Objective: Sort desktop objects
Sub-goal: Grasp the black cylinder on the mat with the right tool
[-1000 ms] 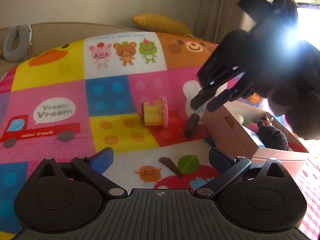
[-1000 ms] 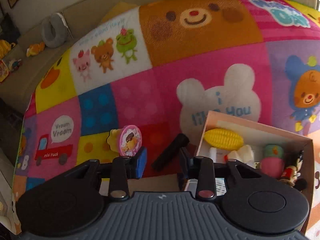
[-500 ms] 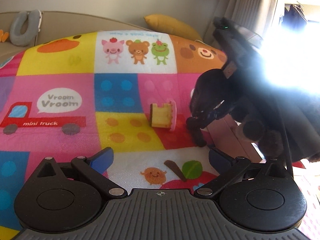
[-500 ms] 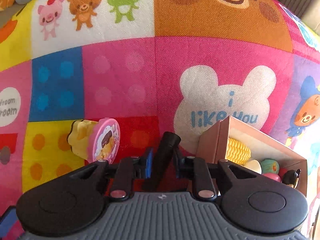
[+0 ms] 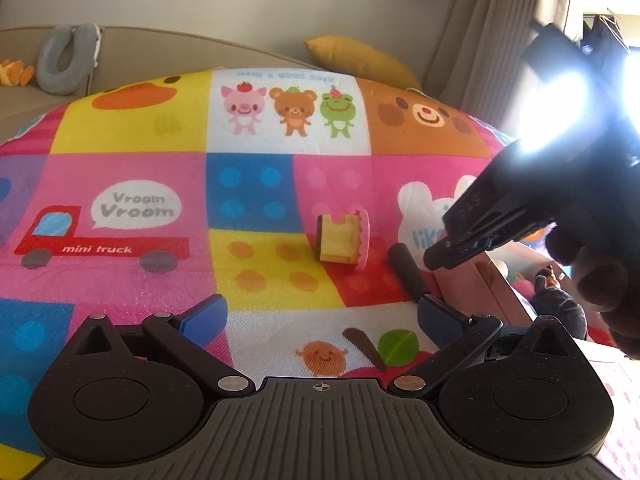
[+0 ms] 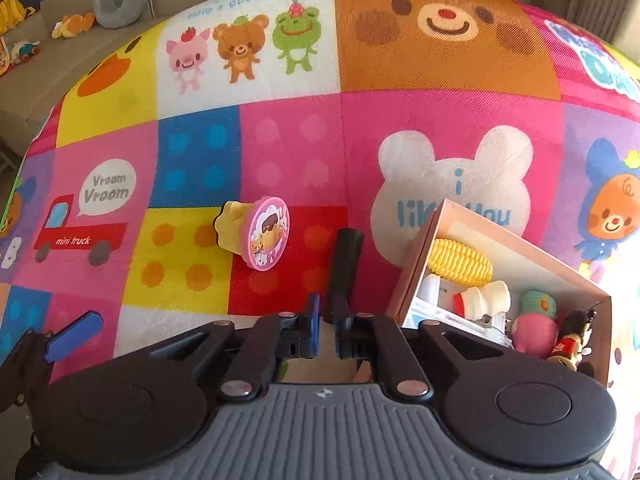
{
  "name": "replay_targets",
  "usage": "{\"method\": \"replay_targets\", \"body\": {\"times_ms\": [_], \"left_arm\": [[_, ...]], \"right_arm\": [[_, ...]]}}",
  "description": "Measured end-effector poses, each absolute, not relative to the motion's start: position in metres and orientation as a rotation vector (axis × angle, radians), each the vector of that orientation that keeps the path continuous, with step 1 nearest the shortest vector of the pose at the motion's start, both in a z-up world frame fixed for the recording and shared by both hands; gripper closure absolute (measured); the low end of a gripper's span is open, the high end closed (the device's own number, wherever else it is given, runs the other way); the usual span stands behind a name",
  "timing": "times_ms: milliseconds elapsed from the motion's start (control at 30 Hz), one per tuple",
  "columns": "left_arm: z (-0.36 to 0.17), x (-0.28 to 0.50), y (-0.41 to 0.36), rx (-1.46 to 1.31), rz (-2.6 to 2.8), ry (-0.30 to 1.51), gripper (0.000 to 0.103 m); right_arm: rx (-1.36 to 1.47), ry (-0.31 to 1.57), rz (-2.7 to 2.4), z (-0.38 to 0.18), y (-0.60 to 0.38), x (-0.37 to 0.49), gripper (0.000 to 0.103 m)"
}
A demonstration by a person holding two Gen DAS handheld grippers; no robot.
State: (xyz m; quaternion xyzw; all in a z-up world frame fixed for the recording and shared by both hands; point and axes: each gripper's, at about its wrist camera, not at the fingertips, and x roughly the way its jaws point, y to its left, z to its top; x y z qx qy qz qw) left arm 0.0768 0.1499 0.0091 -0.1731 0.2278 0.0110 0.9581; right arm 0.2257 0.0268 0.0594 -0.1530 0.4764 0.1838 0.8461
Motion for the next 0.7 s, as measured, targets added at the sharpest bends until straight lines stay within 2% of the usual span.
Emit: {"method": "replay_targets", "body": {"times_ms": [67, 133, 167, 333, 367, 400, 600, 700], "left_arm": [[0.009, 0.076, 0.15, -0.352, 0.026, 0.457, 0.0], [0.009, 0.076, 0.152, -0.359, 0.022, 0.455, 0.0], [0.009, 0.076, 0.152, -0.364, 0.017, 0.453, 0.0], [0.007, 0.076, 0.158, -0.398, 0.014, 0.455, 0.0], [0.007, 0.076, 0.158, -0.402, 0.014, 0.454, 0.0], [0.007, 0.076, 0.159, -0.405, 0.012, 0.453, 0.0], [0.006, 0.077, 0.159, -0.414, 0.014, 0.459, 0.0], [0.005, 0.078, 0.16, -0.419, 0.019, 0.467, 0.0]], "right_arm": [[-0.373, 0.997, 0.342, 0.042, 0.038, 0.246, 0.089], [-0.409, 0.995, 0.304, 0.03, 0.046, 0.259, 0.077], [-0.41, 1.002, 0.294, 0.026, 0.048, 0.265, 0.074], [-0.436, 1.013, 0.276, 0.013, 0.063, 0.281, 0.068], [-0.449, 1.011, 0.272, 0.013, 0.065, 0.281, 0.07], [-0.453, 1.003, 0.283, 0.014, 0.065, 0.28, 0.085], [-0.361, 0.934, 0.374, 0.056, 0.038, 0.241, 0.085], [-0.29, 0.919, 0.444, 0.083, 0.008, 0.208, 0.089]]}}
